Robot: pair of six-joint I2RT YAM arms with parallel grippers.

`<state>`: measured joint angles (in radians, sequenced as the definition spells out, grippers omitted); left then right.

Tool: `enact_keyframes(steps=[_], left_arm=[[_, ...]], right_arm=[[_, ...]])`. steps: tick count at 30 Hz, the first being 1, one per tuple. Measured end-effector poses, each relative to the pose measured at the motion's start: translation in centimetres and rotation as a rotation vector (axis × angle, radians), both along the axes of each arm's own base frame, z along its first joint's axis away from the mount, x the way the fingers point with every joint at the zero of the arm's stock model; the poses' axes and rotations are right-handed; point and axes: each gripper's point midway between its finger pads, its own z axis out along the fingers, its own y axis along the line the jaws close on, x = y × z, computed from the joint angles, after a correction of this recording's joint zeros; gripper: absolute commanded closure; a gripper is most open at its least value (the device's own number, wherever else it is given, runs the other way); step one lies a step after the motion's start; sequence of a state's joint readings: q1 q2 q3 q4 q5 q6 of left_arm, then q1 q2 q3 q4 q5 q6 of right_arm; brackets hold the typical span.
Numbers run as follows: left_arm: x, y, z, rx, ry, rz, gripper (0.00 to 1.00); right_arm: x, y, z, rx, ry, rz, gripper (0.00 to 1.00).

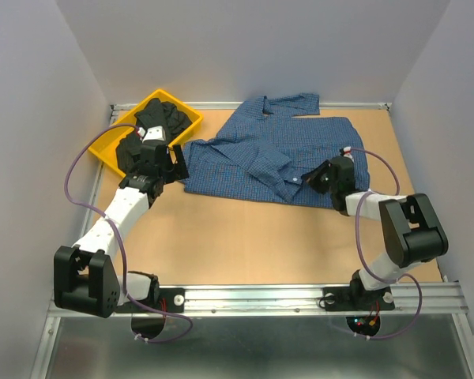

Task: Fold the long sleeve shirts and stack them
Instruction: Fold the shirt

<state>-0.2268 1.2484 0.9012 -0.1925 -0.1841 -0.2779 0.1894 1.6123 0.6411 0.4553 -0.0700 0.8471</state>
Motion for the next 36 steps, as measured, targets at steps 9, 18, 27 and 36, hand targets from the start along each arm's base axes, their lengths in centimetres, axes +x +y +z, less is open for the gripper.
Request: enact_keyframes(steps=[9,18,27,36], left_arm=[[0.0,0.0,0.0,0.000,0.001,0.000,0.02],[0.0,0.0,-0.1,0.001,0.003,0.000,0.02],[-0.1,0.0,-0.7,0.006,0.025,0.000,0.02],[-0.2,0.0,-1.0,0.007,0.035,-0.001,0.02]], right_arm=[[-1.0,-2.9,1.4,-0.186,0.015,-0.042,0.99],[-0.7,-4.8,3.0,-0.328,0.039,-0.059,0.99],[0.4,-5.2,6.3,-0.403,0.049,-0.033,0.99],[0.7,-6.1,6.8,-0.482,0.081,-0.027,0.99]])
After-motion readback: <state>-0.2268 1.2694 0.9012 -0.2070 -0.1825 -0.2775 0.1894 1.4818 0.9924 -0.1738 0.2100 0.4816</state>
